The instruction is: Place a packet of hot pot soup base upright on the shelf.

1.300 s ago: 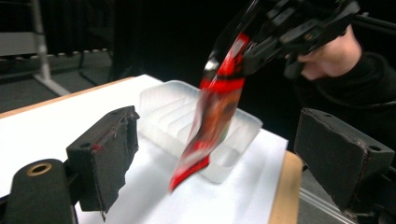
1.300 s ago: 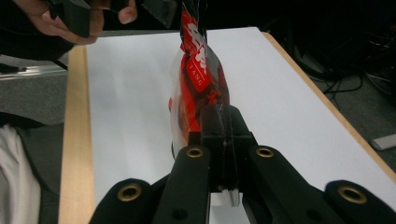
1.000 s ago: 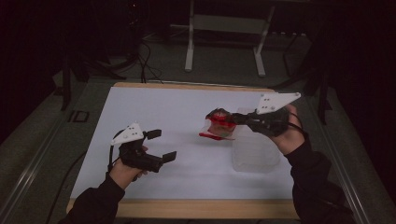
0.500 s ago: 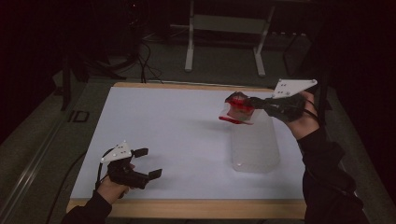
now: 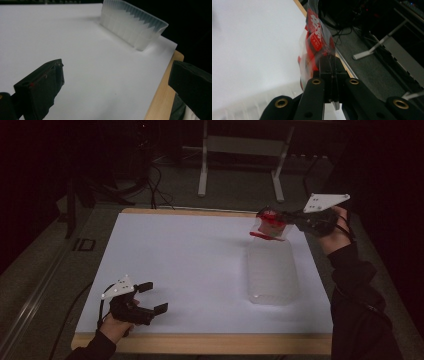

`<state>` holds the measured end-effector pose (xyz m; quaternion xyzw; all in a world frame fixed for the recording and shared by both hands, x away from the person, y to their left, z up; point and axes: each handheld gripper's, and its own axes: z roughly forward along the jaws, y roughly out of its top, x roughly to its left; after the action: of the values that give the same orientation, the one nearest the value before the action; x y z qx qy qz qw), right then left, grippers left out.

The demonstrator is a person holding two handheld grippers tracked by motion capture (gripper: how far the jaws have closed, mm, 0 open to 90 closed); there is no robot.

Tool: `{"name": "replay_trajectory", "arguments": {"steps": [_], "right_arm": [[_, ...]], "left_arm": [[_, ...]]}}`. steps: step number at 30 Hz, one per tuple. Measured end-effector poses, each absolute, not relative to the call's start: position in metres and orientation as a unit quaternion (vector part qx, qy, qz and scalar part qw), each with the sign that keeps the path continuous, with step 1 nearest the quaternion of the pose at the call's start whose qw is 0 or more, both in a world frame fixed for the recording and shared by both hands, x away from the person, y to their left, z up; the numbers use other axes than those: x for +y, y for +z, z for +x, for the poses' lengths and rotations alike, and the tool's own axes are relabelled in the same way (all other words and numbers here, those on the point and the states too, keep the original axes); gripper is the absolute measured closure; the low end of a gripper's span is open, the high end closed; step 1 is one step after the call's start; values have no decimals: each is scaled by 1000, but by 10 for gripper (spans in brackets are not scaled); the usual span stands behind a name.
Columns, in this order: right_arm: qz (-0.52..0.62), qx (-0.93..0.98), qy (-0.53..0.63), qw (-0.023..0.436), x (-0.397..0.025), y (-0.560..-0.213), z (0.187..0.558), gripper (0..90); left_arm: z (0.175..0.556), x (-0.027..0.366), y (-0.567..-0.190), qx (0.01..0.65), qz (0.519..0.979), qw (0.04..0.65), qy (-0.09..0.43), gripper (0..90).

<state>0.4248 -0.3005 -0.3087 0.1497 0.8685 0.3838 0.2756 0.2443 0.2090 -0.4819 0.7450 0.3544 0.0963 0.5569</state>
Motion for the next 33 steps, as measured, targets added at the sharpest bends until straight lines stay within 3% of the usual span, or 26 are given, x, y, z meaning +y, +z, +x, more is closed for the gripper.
{"name": "replay_trajectory", "arguments": {"steps": [33], "right_arm": [[193, 891, 345, 222, -318, -404, 479, 899]], "left_arm": [[247, 212, -491, 362, 737, 566, 71, 3]]}}
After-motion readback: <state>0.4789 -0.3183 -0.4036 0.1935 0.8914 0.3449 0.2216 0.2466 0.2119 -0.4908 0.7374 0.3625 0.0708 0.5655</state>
